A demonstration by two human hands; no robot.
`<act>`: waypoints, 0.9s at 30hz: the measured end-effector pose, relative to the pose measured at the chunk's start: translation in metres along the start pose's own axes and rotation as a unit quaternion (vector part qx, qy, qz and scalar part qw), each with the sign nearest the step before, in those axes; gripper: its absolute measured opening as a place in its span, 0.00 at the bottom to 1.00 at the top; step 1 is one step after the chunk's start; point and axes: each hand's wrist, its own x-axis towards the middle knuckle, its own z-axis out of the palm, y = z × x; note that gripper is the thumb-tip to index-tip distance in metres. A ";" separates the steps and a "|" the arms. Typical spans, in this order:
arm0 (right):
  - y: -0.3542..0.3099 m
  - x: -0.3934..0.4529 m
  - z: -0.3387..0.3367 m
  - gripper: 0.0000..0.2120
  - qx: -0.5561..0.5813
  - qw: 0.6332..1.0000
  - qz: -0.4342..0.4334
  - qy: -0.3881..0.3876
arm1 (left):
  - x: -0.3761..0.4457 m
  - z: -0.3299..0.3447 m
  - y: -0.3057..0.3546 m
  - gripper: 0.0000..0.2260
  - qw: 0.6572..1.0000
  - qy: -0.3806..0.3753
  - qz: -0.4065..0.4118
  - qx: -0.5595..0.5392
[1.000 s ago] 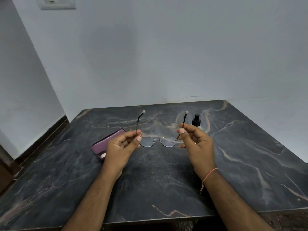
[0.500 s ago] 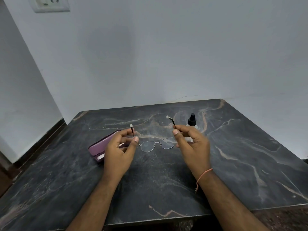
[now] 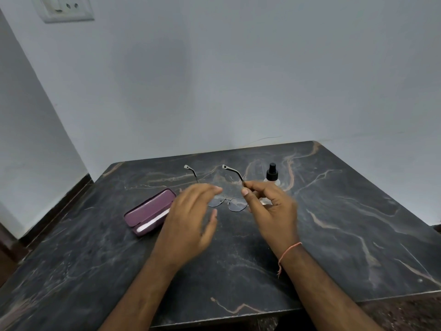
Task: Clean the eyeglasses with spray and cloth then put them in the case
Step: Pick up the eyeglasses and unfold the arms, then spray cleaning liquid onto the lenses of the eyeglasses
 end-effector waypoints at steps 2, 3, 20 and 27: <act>0.000 0.000 -0.001 0.07 -0.008 1.000 -0.010 -0.009 | 0.008 0.008 -0.009 0.23 0.995 -0.103 0.008 0.009; -0.001 0.000 -0.001 0.07 -0.012 1.000 -0.018 -0.016 | 0.013 0.012 -0.015 0.25 0.989 -0.146 0.005 0.019; -0.006 -0.002 -0.003 0.11 -0.040 0.992 -0.109 -0.050 | 0.039 0.037 -0.025 0.17 0.984 -0.171 -0.053 -0.023; -0.006 0.005 -0.007 0.06 -0.104 0.989 -0.072 0.075 | 0.040 0.038 -0.015 0.07 0.958 0.013 -0.168 -0.233</act>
